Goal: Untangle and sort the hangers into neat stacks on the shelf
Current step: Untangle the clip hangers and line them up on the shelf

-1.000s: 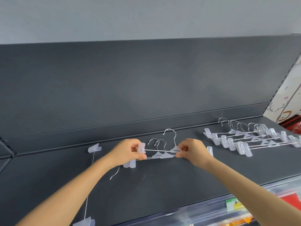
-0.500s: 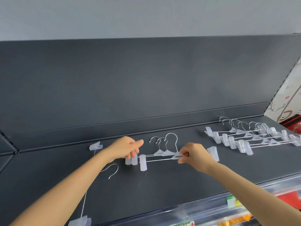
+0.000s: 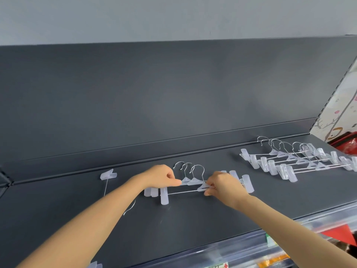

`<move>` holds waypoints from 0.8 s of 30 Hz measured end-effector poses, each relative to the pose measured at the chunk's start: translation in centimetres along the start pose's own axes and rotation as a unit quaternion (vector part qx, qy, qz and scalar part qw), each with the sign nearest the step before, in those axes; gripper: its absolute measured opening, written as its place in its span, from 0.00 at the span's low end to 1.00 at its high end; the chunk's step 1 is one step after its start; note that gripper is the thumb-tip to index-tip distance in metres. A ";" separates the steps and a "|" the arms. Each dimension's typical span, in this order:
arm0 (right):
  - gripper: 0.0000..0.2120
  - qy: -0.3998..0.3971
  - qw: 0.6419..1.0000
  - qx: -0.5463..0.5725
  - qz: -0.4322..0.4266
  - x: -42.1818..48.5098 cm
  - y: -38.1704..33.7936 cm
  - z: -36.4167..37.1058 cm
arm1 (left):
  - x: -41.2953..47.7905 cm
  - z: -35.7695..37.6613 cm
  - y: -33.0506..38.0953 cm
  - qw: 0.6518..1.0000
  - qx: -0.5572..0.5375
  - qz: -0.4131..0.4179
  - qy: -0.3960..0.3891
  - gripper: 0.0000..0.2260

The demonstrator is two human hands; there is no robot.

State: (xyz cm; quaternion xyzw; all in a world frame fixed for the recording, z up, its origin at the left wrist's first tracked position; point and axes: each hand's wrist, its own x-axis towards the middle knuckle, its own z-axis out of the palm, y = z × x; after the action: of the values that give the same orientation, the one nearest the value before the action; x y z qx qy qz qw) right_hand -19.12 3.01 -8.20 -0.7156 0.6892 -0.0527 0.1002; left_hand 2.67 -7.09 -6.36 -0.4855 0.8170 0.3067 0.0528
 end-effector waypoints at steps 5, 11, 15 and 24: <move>0.12 0.021 1.000 -0.020 -0.003 0.2 -0.2 0.2 | 0.7 0.3 1.1 0.999 -0.004 0.032 -0.030 0.12; 0.12 0.048 0.998 -0.028 -0.031 0.5 1.1 0.9 | 1.3 0.8 1.4 0.999 -0.036 0.019 -0.031 0.10; 0.13 0.053 0.996 -0.045 -0.053 0.5 1.7 0.7 | 1.7 1.1 1.6 0.998 -0.051 0.022 -0.027 0.09; 0.09 0.116 0.990 -0.040 -0.069 0.8 3.1 1.4 | 2.7 1.3 2.2 0.999 -0.049 0.022 -0.004 0.15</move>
State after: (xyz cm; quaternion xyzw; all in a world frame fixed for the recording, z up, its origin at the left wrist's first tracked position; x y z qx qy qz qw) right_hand -21.76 2.25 -10.32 -0.7540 0.6467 -0.1147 -0.0127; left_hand -0.84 -7.64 -7.47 -0.4682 0.8114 0.3490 0.0254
